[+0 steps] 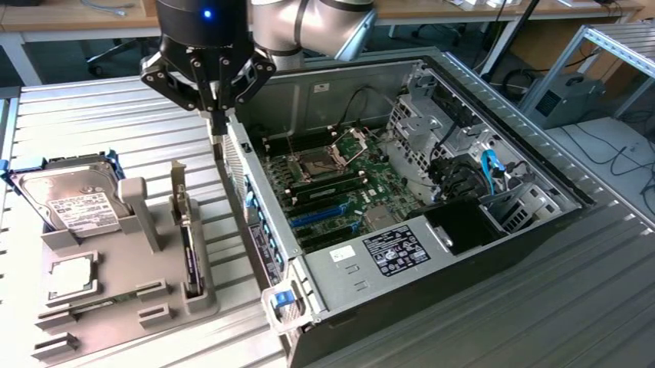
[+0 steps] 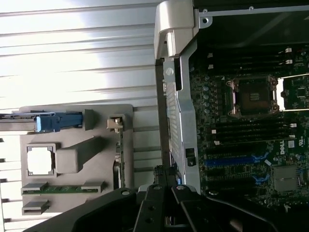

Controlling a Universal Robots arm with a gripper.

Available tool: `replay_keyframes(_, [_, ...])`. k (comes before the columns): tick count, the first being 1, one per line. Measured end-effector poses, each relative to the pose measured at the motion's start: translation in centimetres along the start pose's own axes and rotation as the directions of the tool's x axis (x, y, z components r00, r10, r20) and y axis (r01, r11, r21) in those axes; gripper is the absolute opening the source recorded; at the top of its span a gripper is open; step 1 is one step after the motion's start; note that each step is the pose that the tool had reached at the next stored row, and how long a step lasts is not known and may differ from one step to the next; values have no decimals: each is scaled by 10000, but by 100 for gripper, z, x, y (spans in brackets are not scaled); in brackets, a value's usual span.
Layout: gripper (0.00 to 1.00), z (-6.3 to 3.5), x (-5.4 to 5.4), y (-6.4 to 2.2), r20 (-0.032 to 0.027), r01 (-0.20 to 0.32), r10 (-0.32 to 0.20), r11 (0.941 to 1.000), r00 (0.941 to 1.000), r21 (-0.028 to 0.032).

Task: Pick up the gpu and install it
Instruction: 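Reach for the gpu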

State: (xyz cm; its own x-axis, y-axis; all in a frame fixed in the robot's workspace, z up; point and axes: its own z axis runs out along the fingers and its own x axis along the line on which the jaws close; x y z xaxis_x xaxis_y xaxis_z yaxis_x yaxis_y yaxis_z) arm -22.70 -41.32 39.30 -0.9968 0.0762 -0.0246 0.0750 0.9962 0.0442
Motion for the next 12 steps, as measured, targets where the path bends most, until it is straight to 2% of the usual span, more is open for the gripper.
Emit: replay_keyframes(12, [12,-7,111,-136,-1,0,0,10000,10000,1])
